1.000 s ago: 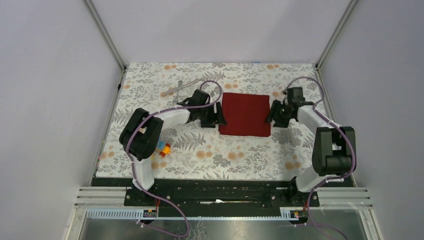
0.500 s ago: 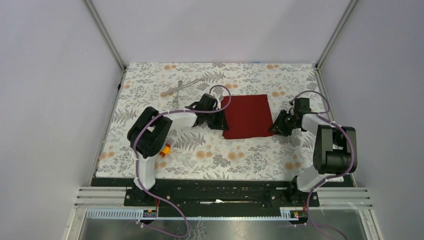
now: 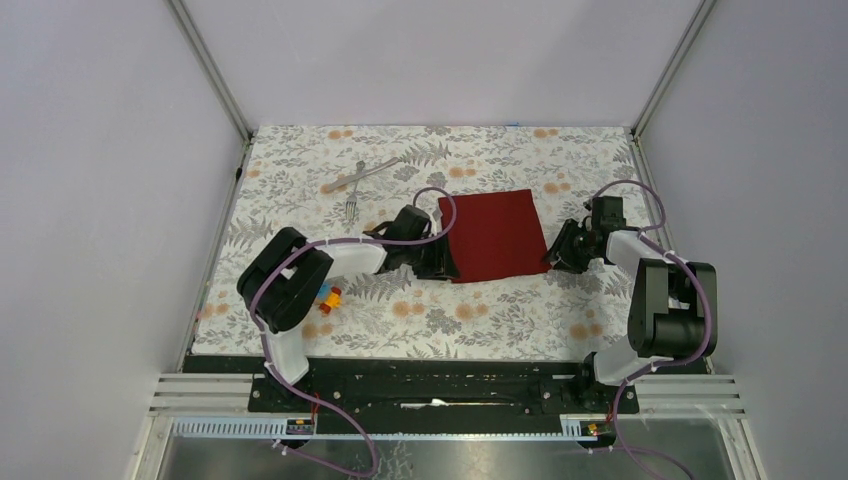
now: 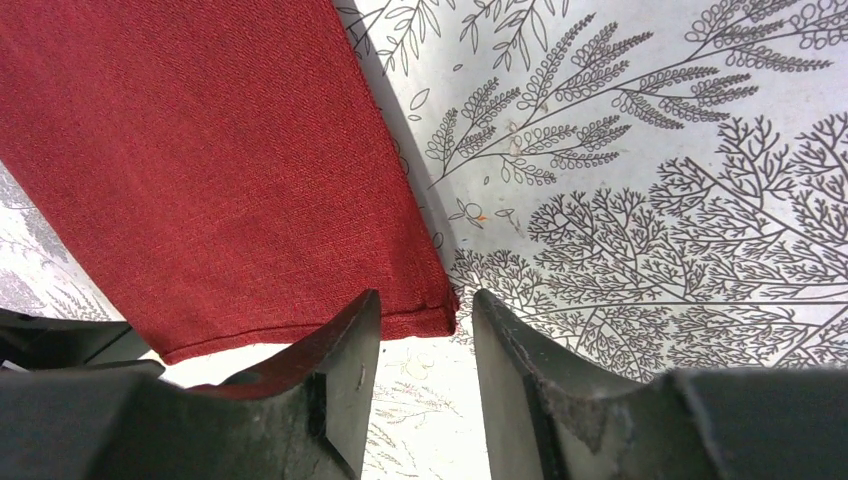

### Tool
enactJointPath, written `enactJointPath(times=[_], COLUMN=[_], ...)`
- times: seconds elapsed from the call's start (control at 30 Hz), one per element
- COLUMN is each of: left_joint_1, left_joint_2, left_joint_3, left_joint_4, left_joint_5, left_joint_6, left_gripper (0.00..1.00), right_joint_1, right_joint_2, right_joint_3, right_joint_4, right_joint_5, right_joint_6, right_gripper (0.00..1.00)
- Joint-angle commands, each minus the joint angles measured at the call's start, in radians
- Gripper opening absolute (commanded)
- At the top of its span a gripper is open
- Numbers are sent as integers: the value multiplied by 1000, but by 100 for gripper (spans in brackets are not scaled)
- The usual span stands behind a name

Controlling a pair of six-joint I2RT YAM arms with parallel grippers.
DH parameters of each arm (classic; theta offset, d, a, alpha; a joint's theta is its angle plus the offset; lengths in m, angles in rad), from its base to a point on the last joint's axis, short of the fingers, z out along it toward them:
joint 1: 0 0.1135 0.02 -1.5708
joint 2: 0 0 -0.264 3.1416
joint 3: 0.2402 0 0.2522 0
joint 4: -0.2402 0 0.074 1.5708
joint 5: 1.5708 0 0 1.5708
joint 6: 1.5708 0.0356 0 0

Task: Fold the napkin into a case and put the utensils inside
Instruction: Pick up the top corner of the square-folded napkin from the center of the board.

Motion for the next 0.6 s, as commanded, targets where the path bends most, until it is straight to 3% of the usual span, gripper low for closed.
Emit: enactJointPath(times=[0.0, 0.13, 0.23, 0.33, 0.47, 0.57], left_joint_1=[-28, -39, -43, -54, -59, -62], left_joint_2=[-23, -60, -58, -44, -18, -15], left_joint_3=[-54, -65, -61, -61, -62, -63], left_joint_4=[-12, 9, 20, 32, 67, 87], left_joint_5=[-39, -65, -40, -31, -9, -9], left_joint_6=[-44, -55, -78, -96, -123, -137], left_gripper=[45, 38, 47, 48, 41, 28], right_joint_1=[-2, -2, -2, -2, -2, -2], right_joint_2=[-21, -27, -28, -31, -41, -50], right_joint_3=[6, -1, -4, -4, -9, -9], right_joint_4=[-10, -6, -5, -5, -5, -8], right_joint_5=[1, 2, 6, 8, 15, 15], right_joint_6=[-16, -19, -19, -19, -18, -19], right_gripper=[44, 41, 40, 41, 41, 39])
